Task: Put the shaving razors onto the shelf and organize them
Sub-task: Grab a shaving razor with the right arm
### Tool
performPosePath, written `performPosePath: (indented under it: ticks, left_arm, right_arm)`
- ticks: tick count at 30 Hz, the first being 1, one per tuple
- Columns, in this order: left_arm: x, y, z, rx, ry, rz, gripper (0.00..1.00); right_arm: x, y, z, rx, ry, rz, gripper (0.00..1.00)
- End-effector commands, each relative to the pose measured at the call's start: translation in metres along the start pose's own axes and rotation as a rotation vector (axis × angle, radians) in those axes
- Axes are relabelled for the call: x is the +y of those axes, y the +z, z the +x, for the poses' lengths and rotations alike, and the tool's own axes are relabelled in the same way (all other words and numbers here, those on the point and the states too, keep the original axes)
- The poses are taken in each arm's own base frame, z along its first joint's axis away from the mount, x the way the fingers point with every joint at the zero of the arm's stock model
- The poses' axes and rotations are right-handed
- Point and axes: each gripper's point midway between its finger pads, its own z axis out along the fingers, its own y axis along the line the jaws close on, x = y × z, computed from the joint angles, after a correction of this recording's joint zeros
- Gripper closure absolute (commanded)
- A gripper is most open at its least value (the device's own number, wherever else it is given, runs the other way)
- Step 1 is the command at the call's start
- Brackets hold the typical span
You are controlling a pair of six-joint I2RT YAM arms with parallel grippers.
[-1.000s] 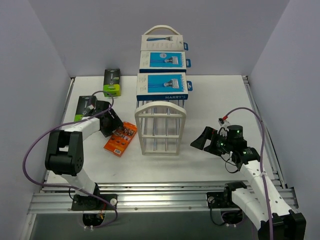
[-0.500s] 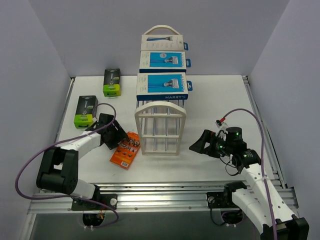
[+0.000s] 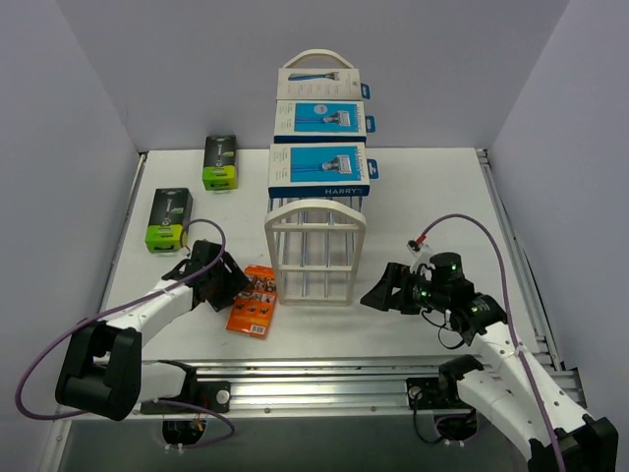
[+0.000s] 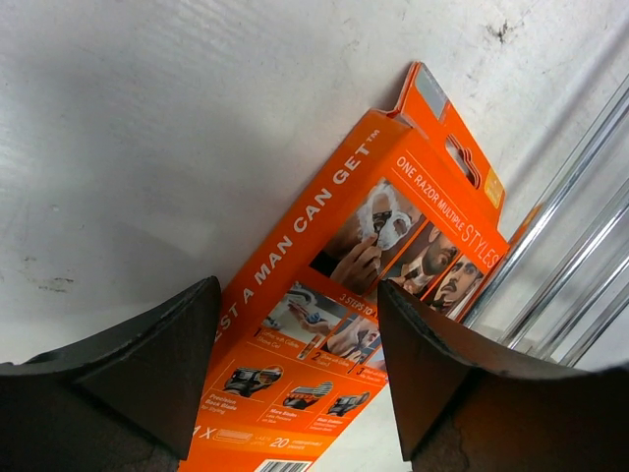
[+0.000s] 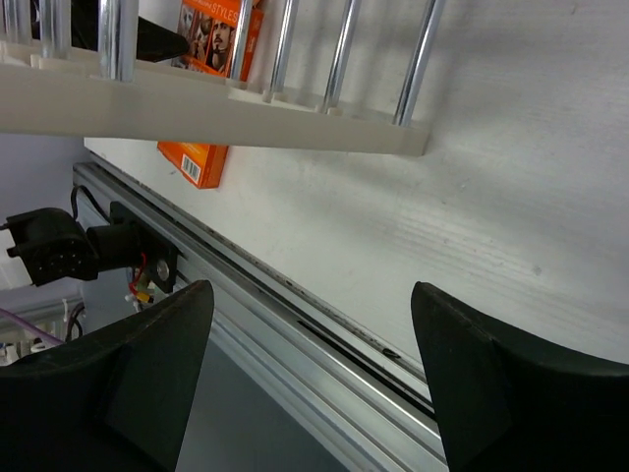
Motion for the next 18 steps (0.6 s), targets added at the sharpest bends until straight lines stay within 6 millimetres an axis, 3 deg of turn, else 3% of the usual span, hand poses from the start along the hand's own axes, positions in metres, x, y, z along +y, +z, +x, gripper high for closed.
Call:
performPosePath:
  ticks: [1, 9, 14, 17, 18]
  left_arm:
    - [0.006, -0.005, 0.015, 0.041, 0.012, -0.004, 0.26]
    - [-0.001, -0.021, 0.038, 0.053, 0.015, 0.060, 0.27]
    - [-0.009, -0.032, 0.048, 0.050, 0.018, 0.109, 0.27]
    - [-0.013, -0.036, 0.054, 0.051, 0.022, 0.133, 0.27]
    - [-0.015, -0.036, 0.056, 0.050, 0.020, 0.140, 0.27]
  right_arm:
    - [0.009, 0.006, 0.007, 0.010, -0.019, -0.022, 0.23]
    - [0.026, 0.004, 0.010, -0.057, 0.010, -0.067, 0.25]
    - [0.030, 0.016, 0.028, -0.028, 0.033, -0.074, 0.26]
    - [0.037, 0.026, 0.039, -0.009, 0.010, -0.068, 0.26]
    - [0.048, 0.028, 0.042, -0.007, -0.005, -0.096, 0.26]
